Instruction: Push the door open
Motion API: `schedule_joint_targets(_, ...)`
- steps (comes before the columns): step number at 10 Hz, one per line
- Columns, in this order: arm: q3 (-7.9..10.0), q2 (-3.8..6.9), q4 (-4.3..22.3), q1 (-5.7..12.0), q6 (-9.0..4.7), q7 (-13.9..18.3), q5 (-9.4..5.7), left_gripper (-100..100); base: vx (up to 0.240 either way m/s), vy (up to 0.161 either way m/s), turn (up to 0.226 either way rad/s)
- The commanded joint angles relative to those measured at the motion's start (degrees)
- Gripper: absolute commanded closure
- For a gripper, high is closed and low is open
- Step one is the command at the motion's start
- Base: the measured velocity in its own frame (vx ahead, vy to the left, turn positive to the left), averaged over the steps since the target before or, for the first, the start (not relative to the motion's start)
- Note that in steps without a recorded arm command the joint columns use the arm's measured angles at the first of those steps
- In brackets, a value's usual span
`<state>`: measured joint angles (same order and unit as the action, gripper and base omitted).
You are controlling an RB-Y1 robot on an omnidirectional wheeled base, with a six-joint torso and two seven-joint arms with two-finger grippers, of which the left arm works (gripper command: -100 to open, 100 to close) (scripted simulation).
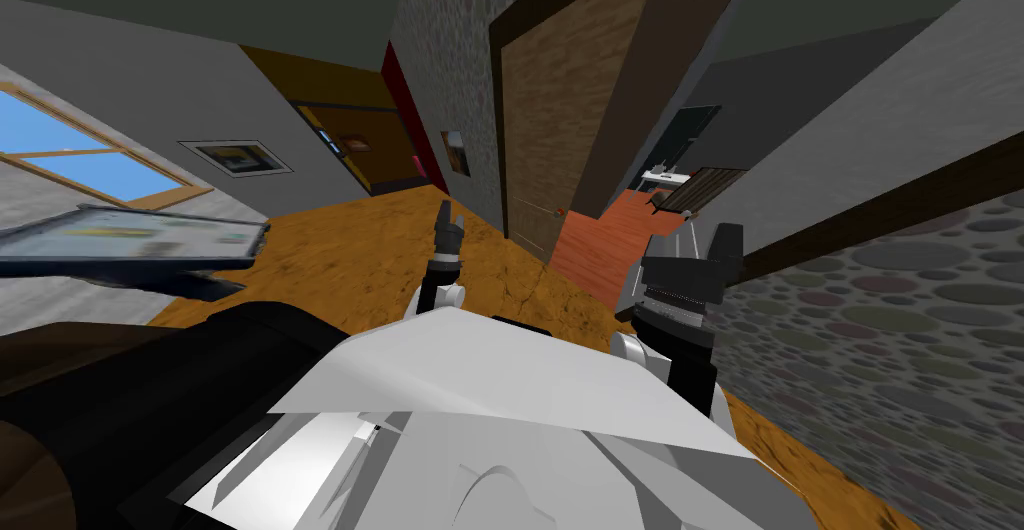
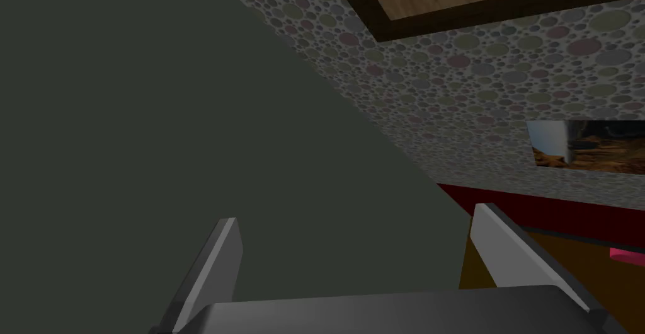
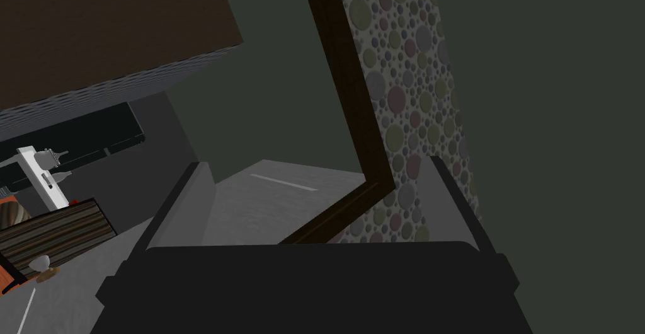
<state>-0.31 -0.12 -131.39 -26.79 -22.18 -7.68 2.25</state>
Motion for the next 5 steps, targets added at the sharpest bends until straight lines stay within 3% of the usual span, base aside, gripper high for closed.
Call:
schedule_joint_targets(1, -0.05, 0.62, 2.0, 0.56, -0.61, 2.0, -0.74, -100, 0.149, 0.002, -0.142)
schedule_joint_targets(3, -0.1, 1.3, 4.7, 1.28, -1.41, 4.5, -1.7, -100, 0.106, 0.015, -0.193)
schedule_joint_targets(5, -0.14, 1.7, 6.5, 1.78, -1.95, 6.3, -2.35, -100, 0.085, 0.012, -0.09)
